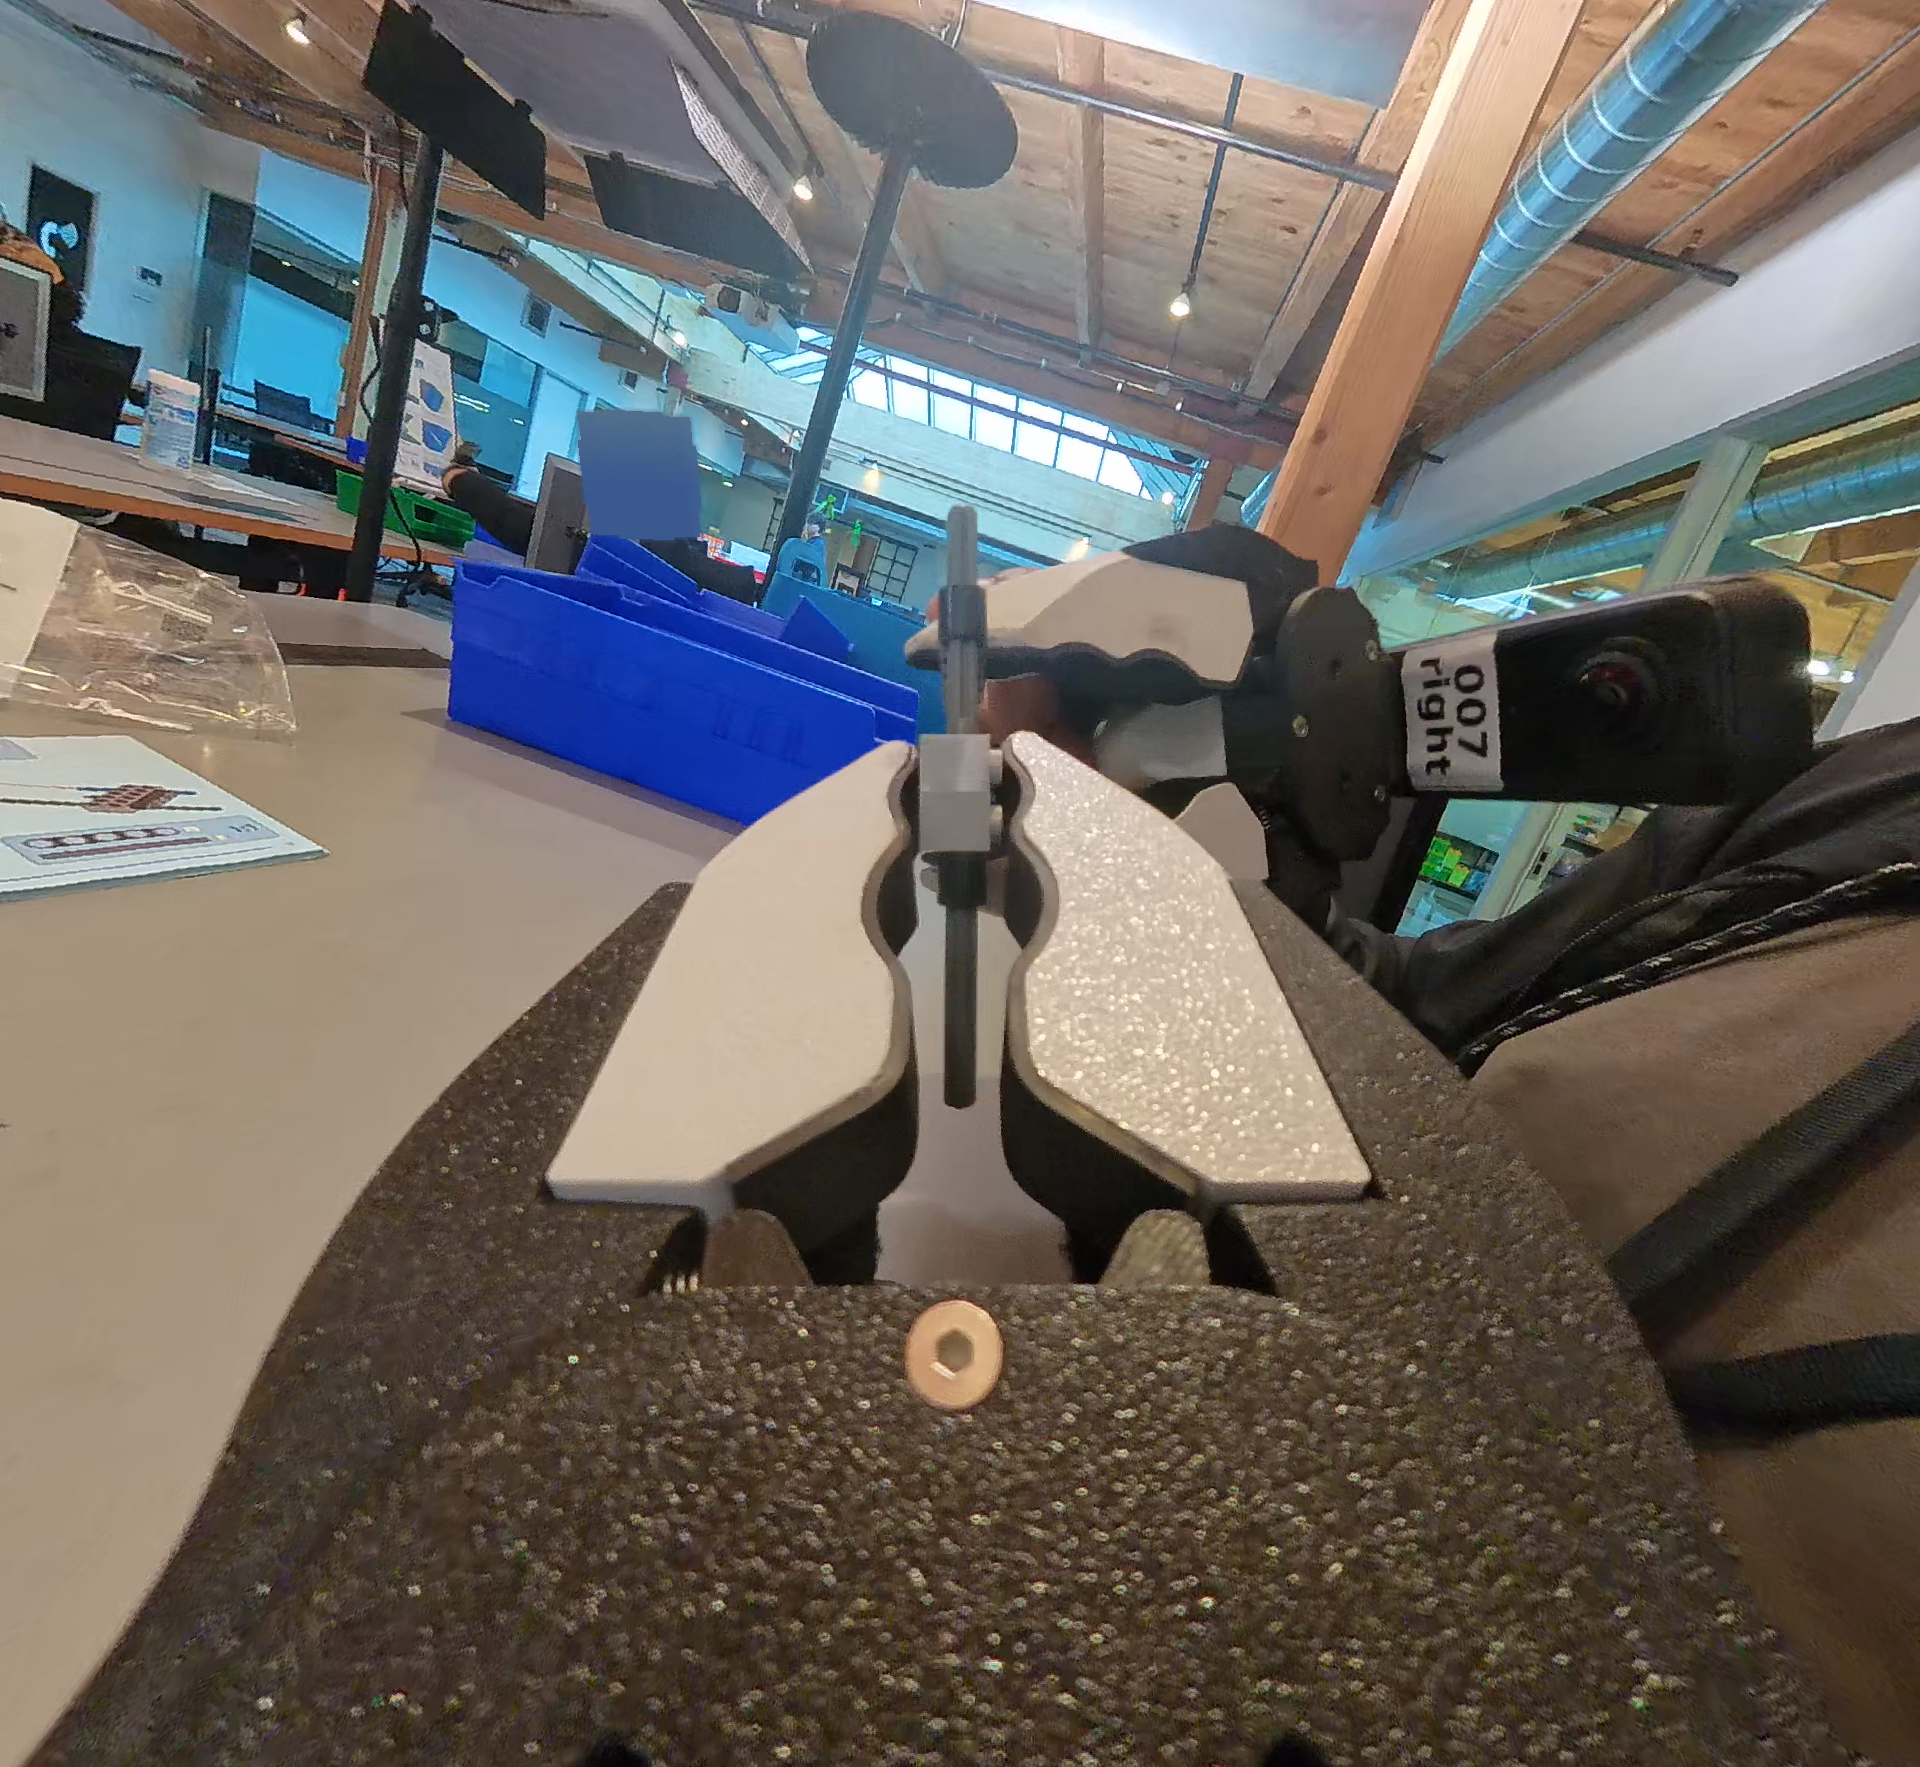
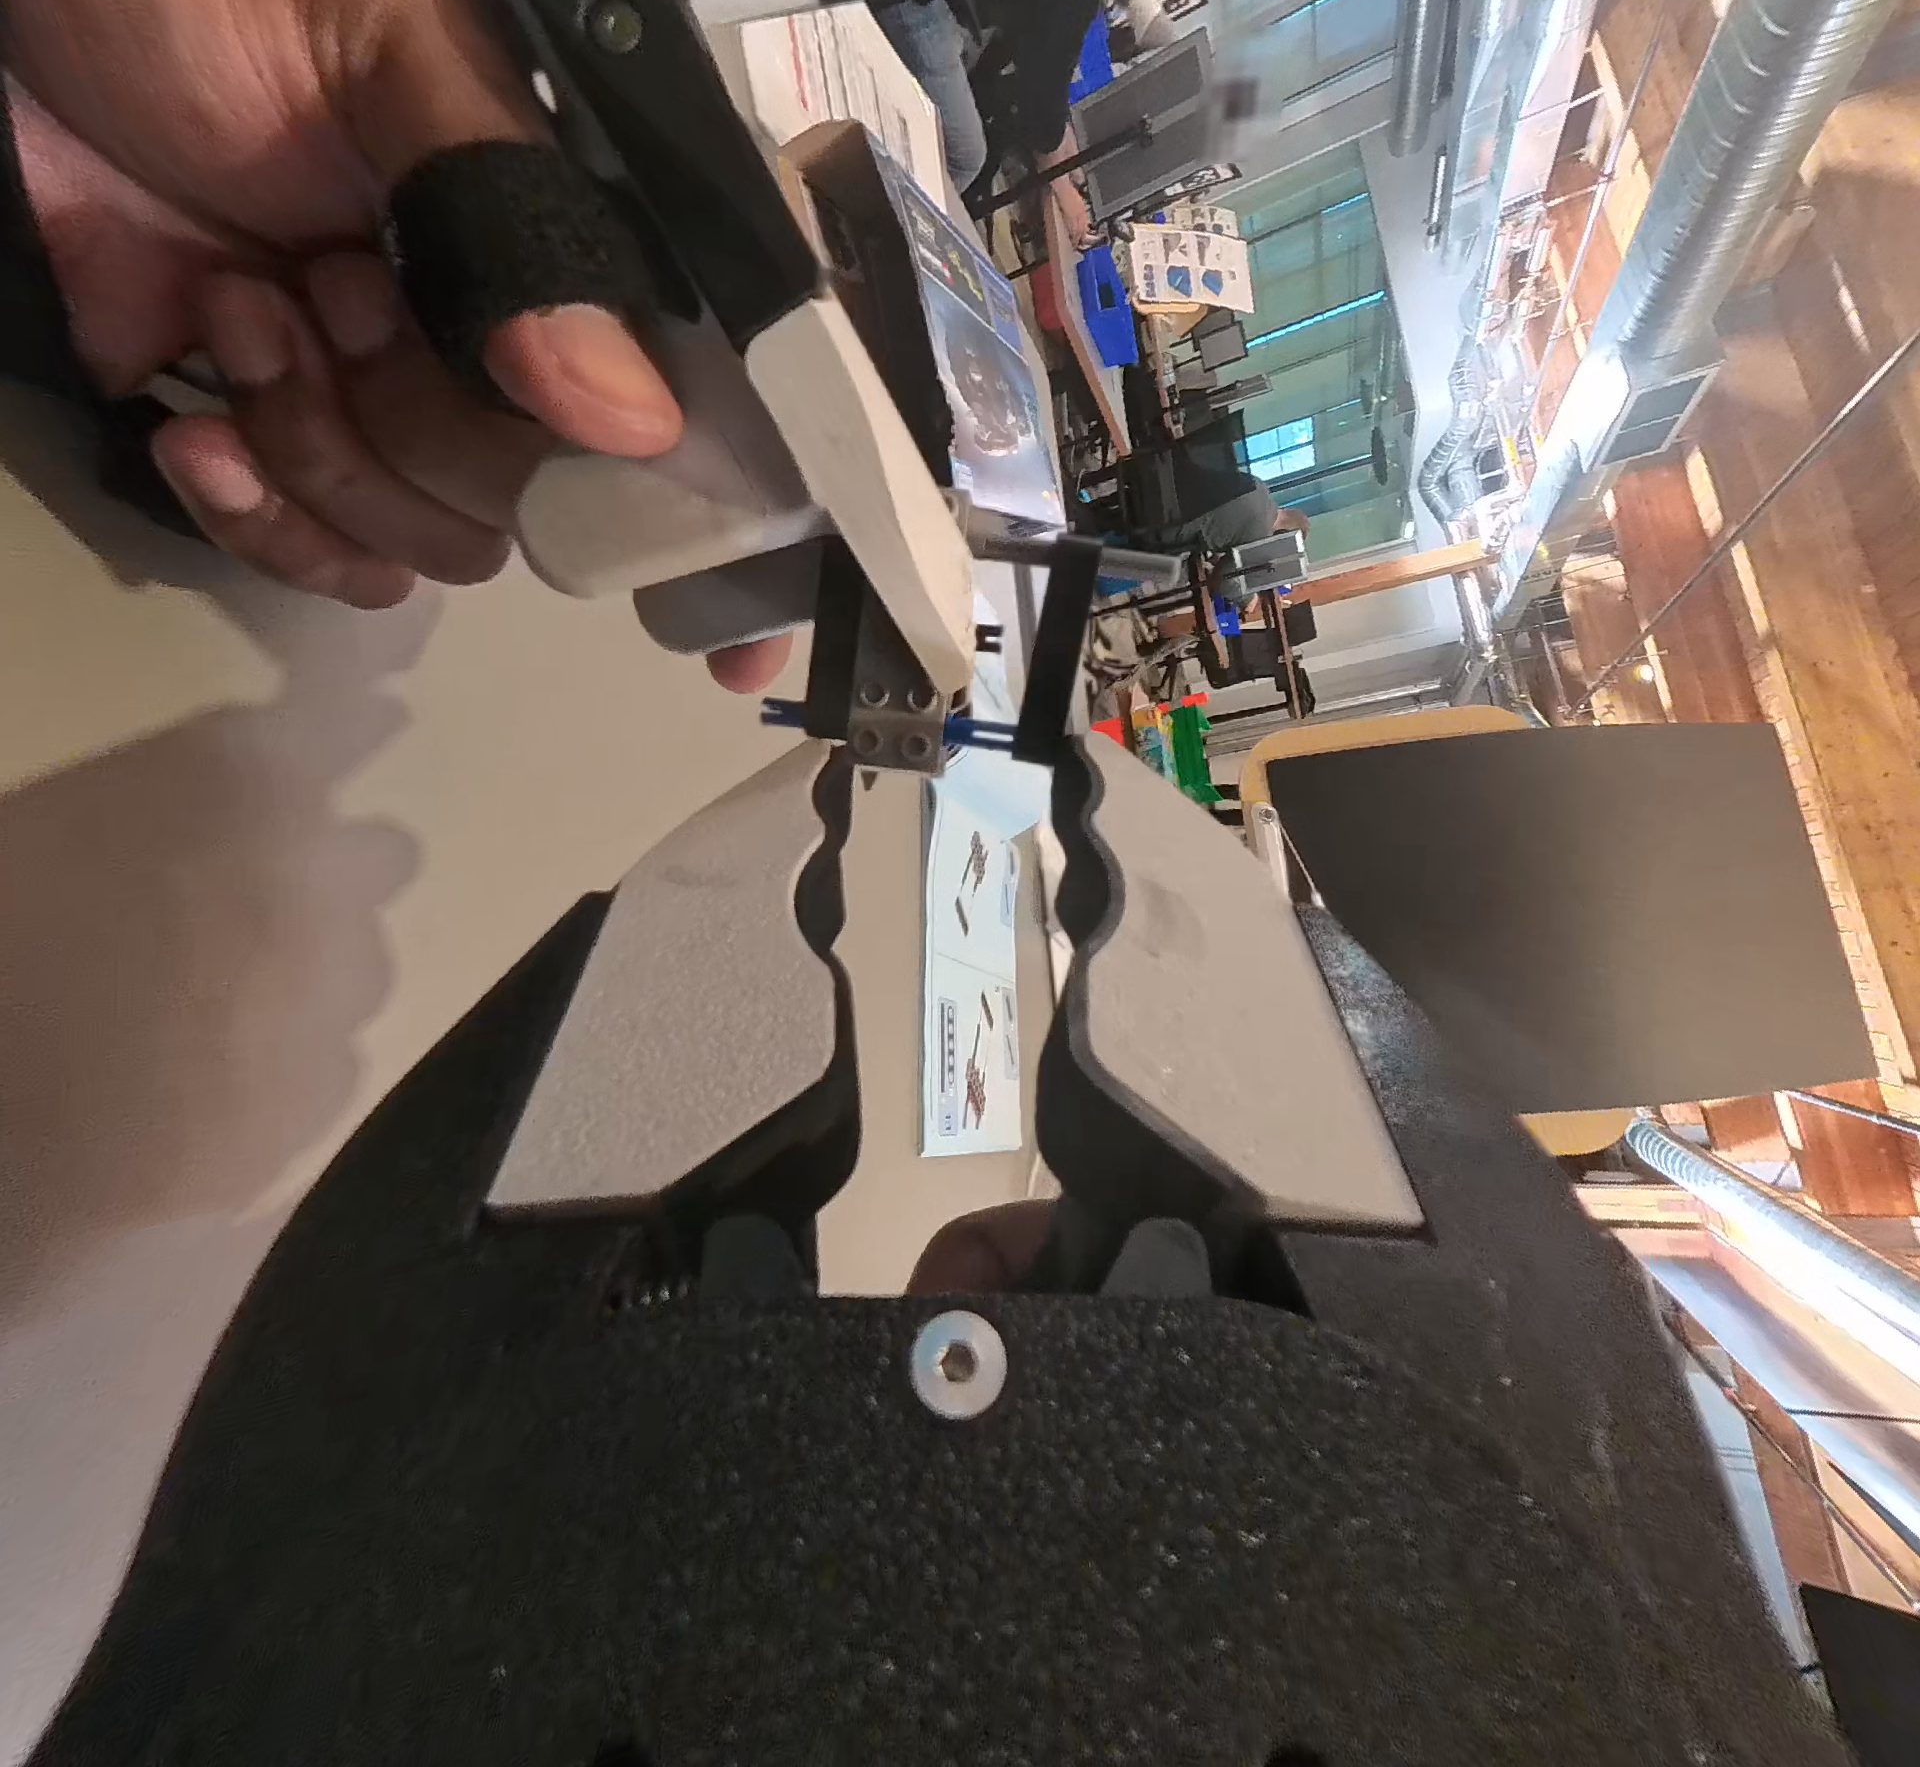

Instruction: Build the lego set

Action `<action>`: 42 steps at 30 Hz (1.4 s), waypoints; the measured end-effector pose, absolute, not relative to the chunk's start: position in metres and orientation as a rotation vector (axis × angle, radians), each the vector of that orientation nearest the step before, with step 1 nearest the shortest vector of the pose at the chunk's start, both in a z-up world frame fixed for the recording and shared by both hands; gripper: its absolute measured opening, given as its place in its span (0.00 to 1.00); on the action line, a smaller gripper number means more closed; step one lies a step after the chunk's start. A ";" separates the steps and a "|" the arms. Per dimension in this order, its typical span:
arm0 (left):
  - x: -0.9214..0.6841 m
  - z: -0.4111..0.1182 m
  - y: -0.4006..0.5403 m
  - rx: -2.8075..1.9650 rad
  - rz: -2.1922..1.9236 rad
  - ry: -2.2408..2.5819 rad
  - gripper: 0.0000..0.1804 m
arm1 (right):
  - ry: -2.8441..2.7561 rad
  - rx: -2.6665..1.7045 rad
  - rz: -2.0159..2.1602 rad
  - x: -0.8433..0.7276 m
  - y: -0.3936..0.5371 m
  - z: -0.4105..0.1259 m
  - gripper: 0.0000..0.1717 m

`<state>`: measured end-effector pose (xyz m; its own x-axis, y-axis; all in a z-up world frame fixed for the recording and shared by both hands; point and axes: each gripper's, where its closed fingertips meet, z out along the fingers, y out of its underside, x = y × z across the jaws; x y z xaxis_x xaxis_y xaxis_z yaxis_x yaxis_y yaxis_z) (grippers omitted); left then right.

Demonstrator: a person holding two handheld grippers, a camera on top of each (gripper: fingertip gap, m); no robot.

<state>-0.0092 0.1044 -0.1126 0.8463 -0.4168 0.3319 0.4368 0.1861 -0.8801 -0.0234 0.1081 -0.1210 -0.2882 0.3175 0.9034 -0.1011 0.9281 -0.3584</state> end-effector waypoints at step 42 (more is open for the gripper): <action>-0.006 -0.125 0.112 -1.357 -0.466 0.003 0.07 | -1.881 -0.142 0.418 -0.020 0.092 -0.121 0.21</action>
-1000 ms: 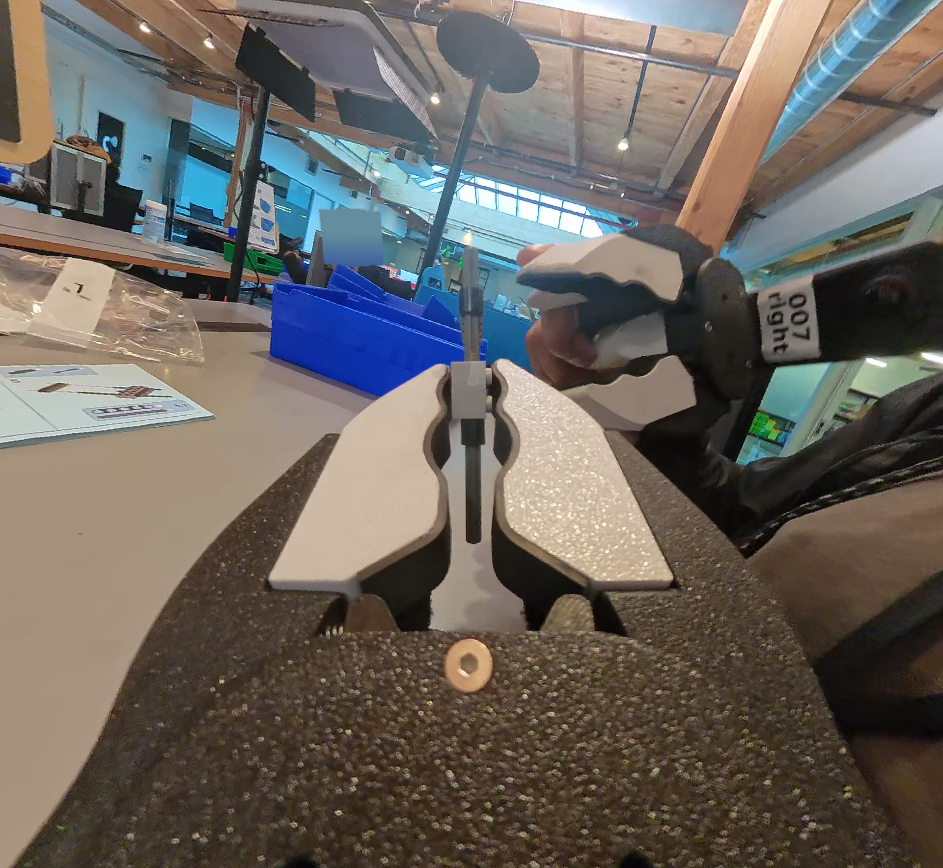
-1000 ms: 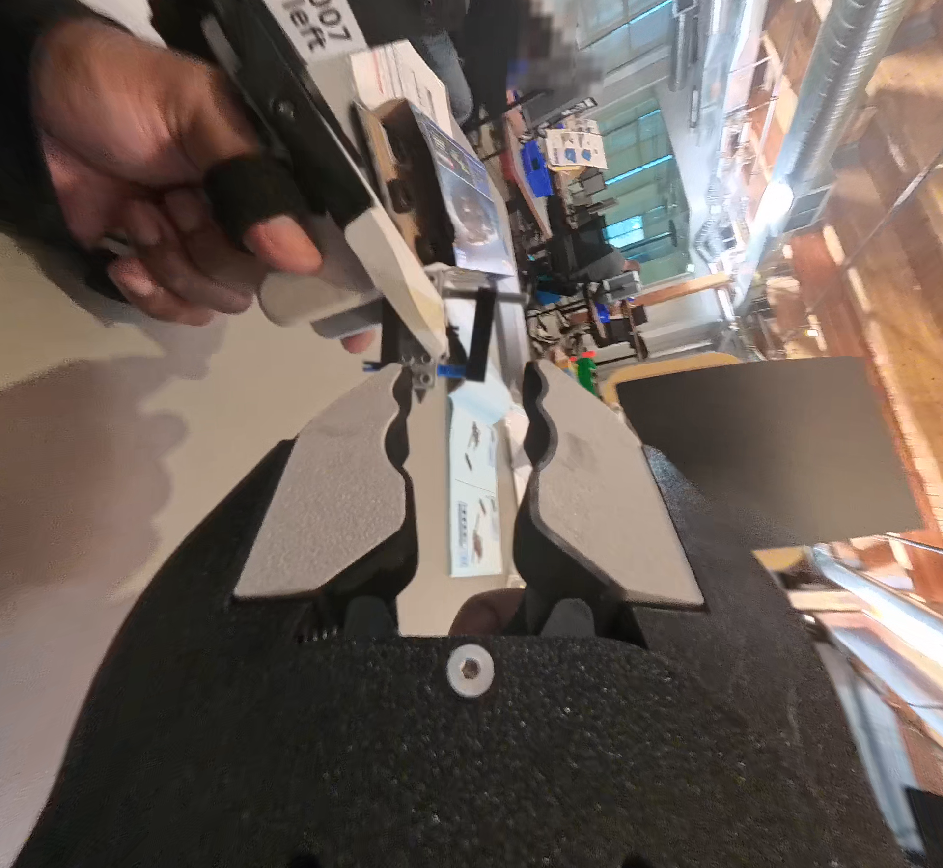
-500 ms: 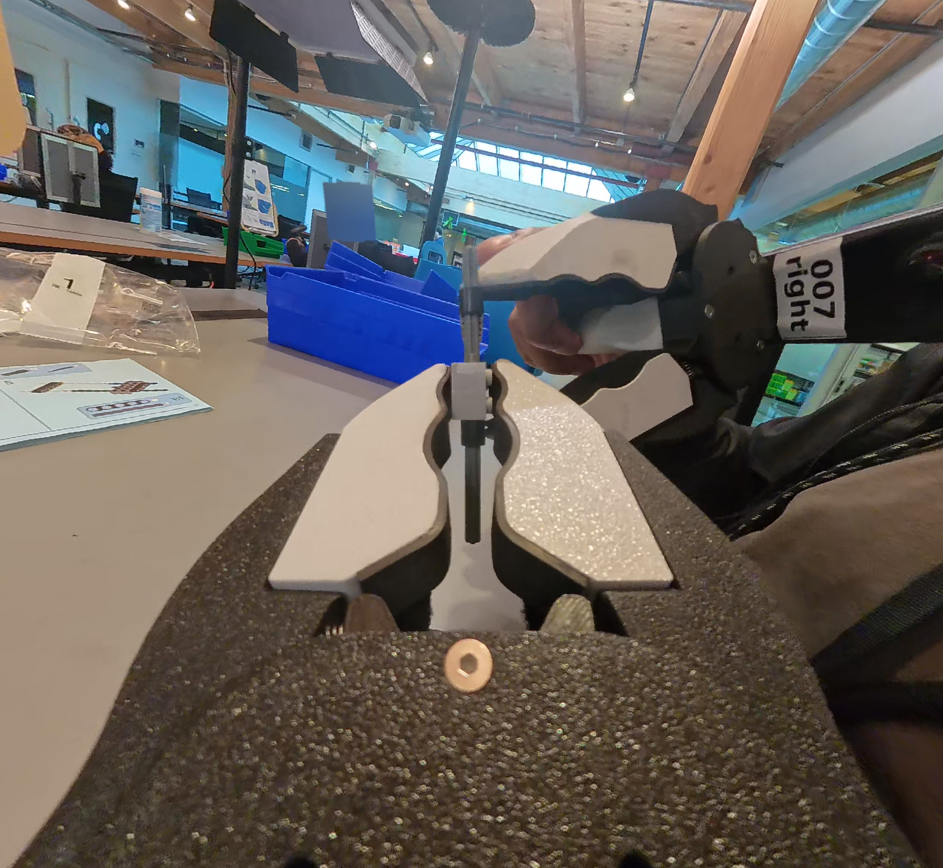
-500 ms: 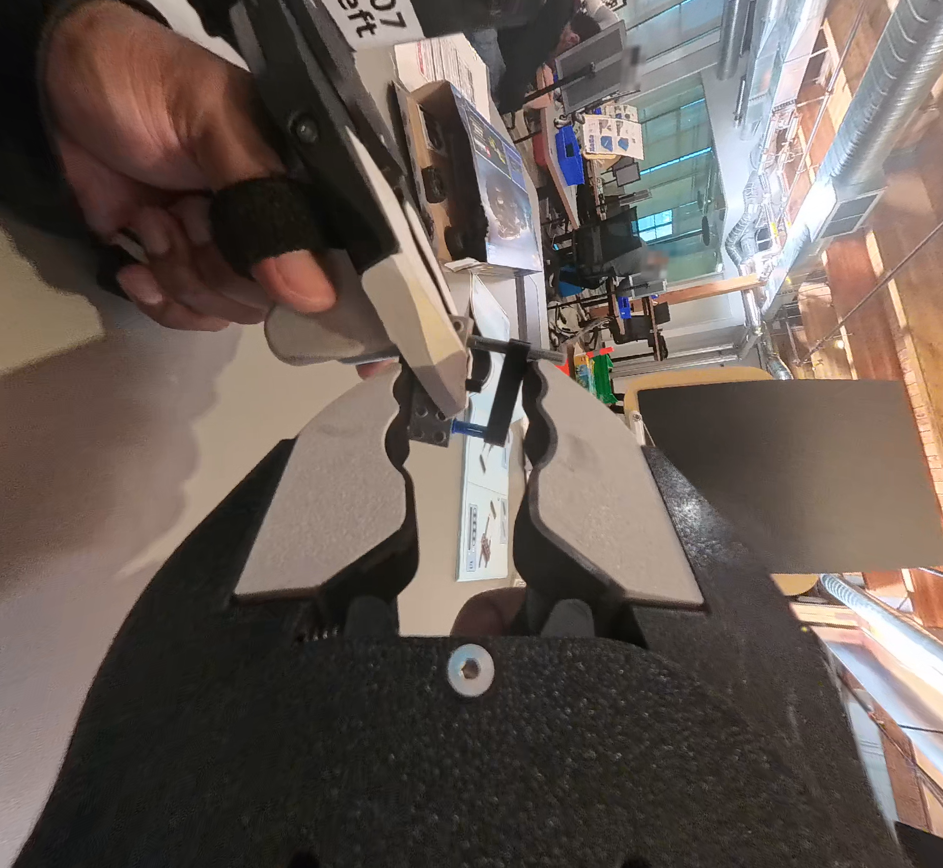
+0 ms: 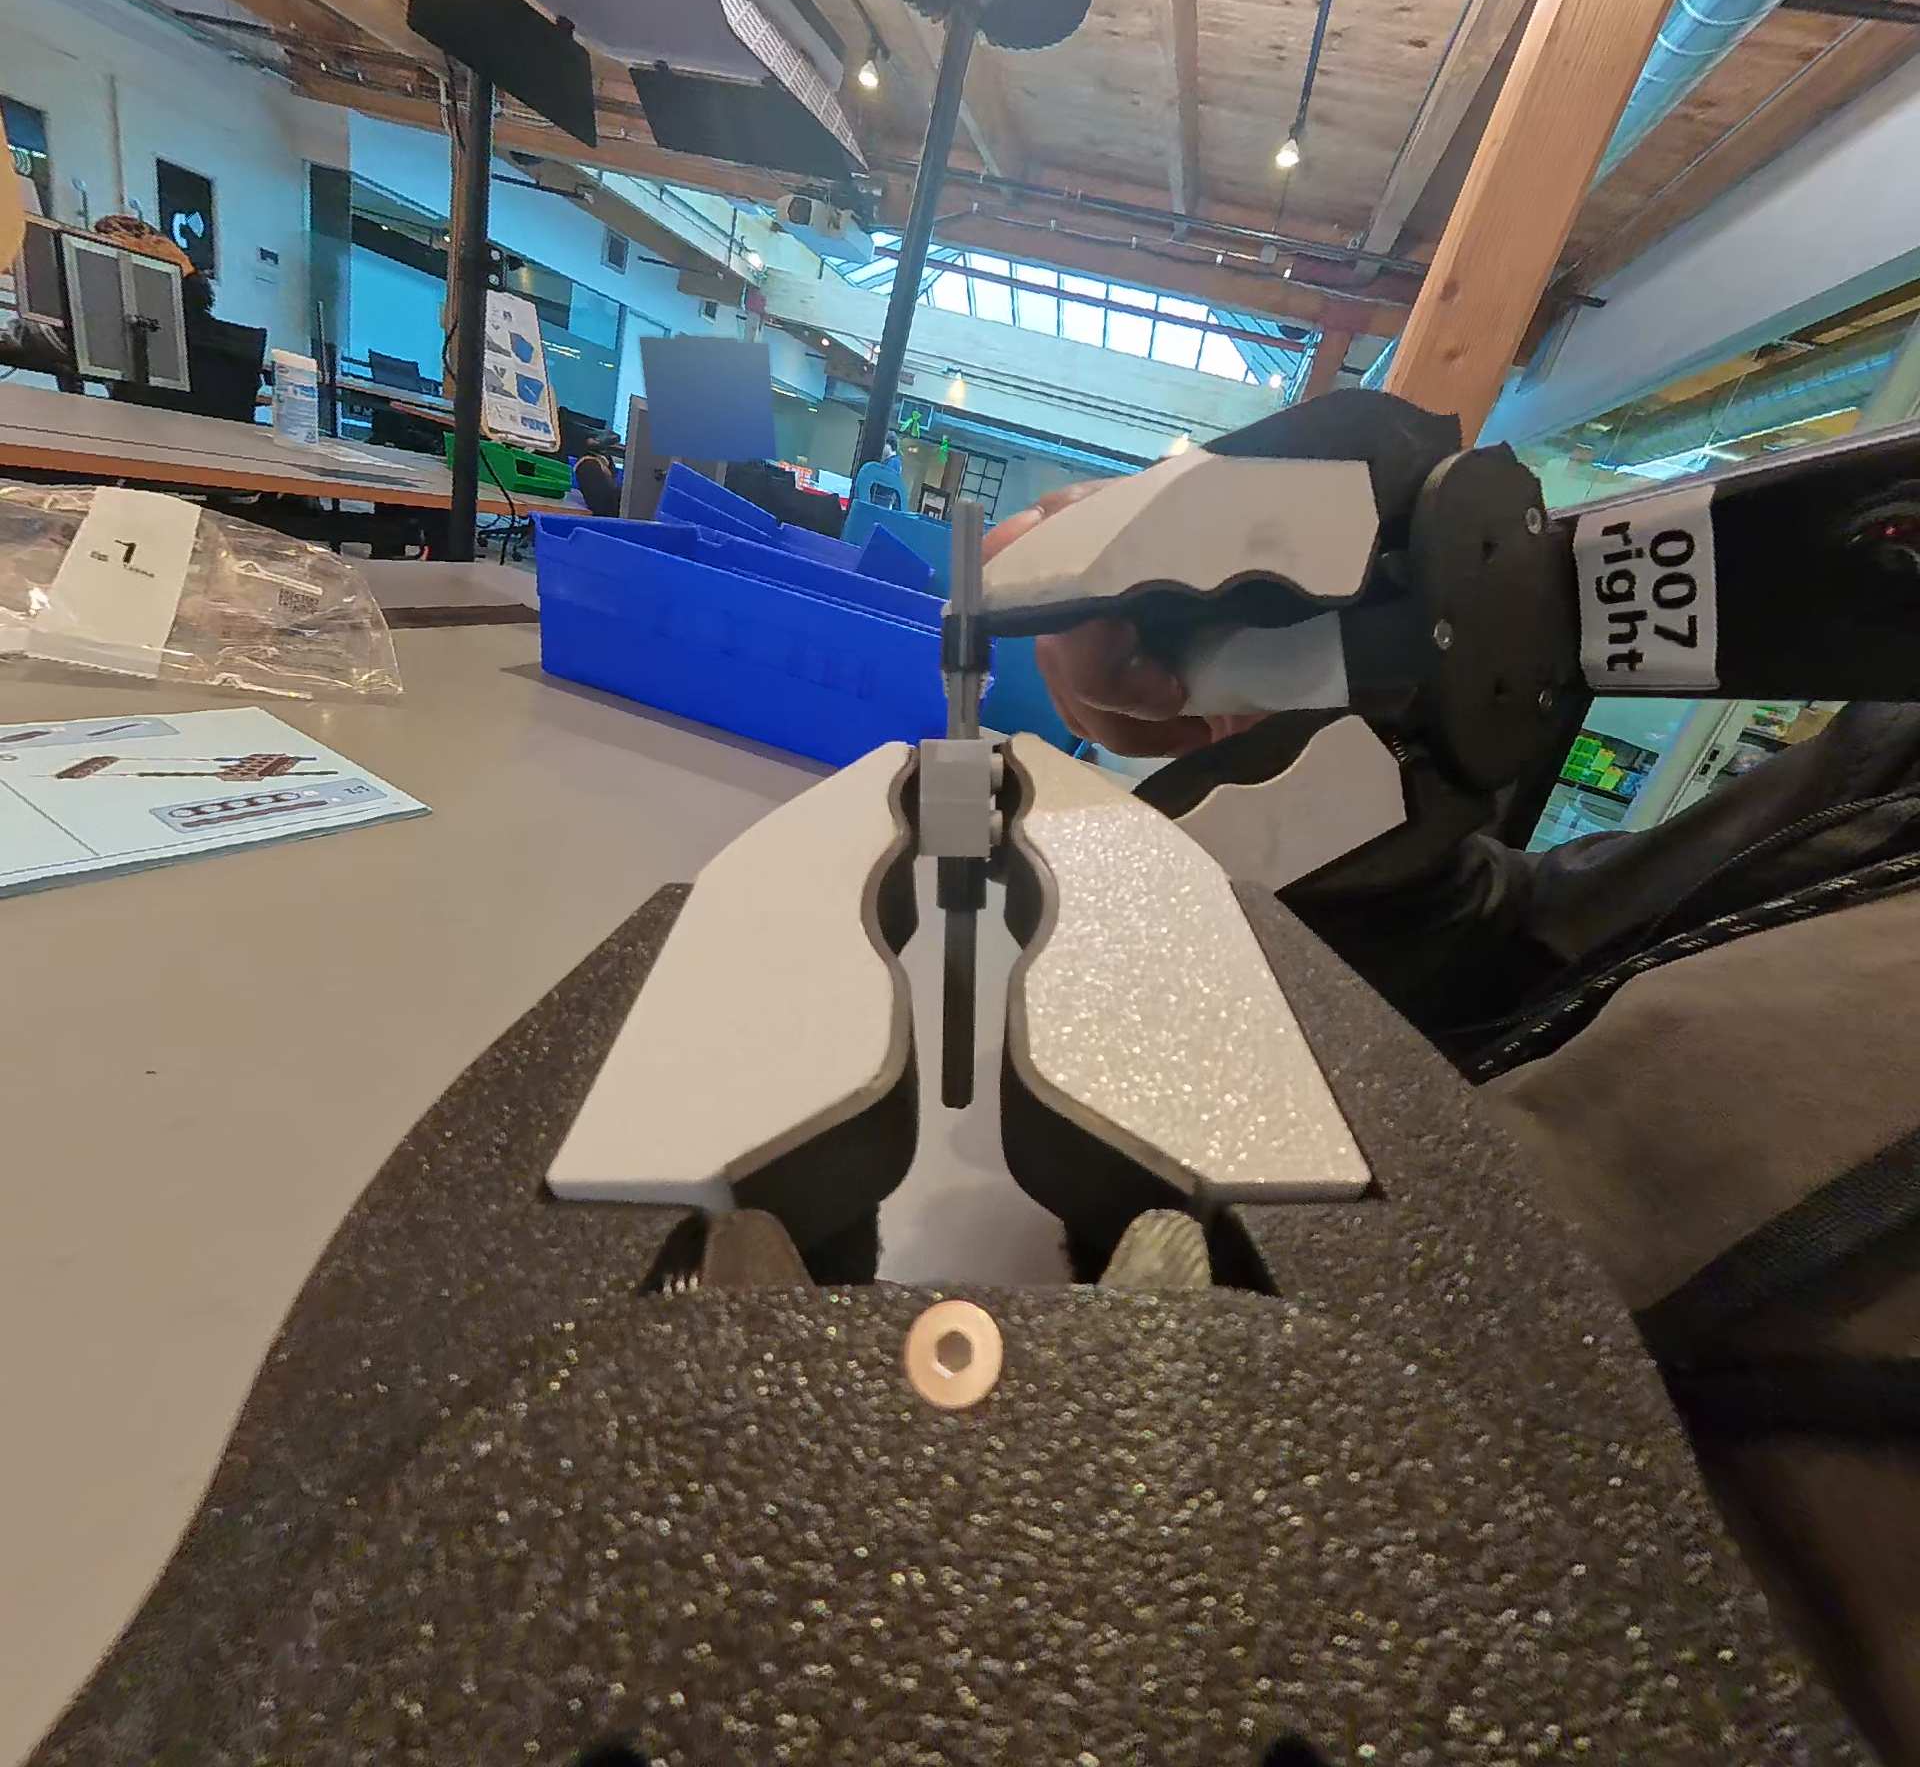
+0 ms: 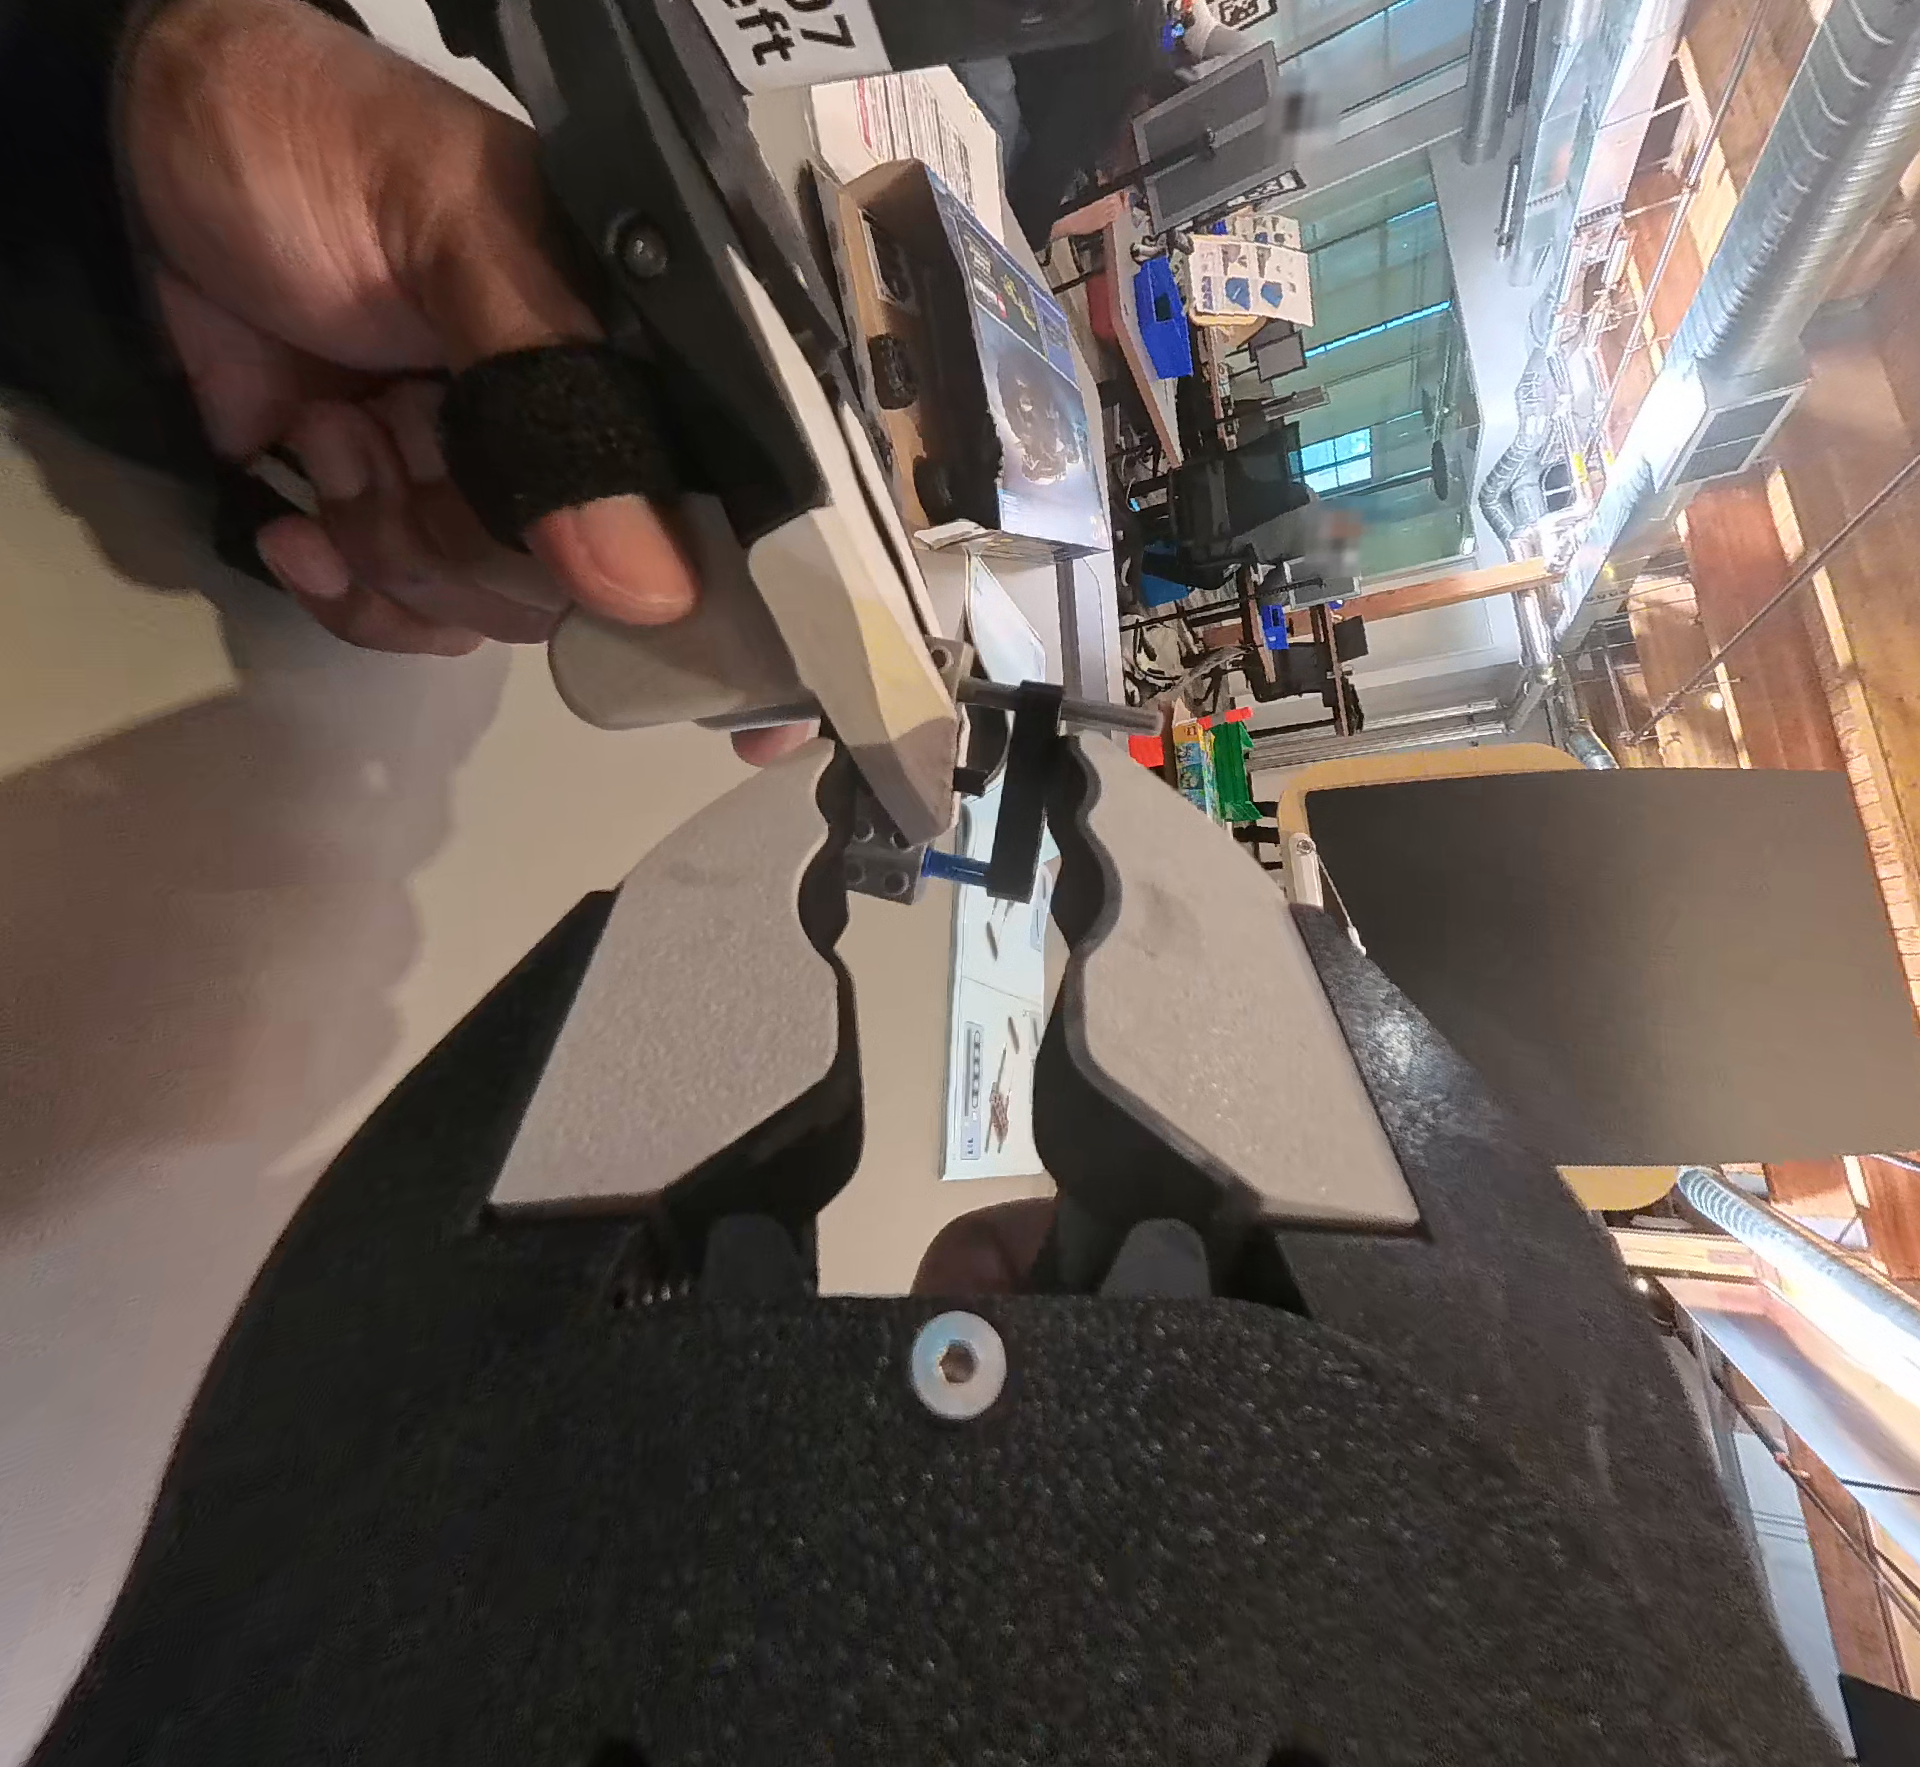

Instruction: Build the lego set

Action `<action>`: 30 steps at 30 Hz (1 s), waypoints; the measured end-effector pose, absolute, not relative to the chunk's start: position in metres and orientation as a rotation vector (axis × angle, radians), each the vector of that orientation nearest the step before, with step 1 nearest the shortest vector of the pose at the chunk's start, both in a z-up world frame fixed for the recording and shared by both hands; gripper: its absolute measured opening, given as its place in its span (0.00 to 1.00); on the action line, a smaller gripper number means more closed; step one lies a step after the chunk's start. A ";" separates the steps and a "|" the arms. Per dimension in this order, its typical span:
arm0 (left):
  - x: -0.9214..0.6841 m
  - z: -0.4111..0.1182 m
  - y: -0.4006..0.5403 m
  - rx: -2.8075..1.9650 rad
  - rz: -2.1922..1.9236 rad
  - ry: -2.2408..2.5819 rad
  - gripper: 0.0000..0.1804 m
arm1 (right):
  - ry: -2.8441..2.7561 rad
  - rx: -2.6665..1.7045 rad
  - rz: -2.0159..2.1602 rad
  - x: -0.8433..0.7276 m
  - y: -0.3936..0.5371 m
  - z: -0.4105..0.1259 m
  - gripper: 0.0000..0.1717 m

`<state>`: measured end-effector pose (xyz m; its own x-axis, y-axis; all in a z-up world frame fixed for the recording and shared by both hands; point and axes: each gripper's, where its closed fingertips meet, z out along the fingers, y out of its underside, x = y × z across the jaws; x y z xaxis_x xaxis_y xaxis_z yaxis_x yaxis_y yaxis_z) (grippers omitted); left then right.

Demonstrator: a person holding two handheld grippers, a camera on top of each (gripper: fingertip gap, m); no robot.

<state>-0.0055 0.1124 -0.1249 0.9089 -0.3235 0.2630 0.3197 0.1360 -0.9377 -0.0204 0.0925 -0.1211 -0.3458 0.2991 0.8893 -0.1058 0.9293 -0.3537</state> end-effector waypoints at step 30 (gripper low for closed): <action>0.009 -0.097 0.084 -1.060 -1.089 0.062 0.07 | -1.797 0.029 0.624 -0.003 0.085 -0.100 0.25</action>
<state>0.0086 0.0840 -0.0967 0.5113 -0.7421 0.4335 0.6882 0.0514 -0.7237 -0.0033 0.0849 -0.1004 -0.3251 0.2911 0.8997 -0.3290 0.8572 -0.3962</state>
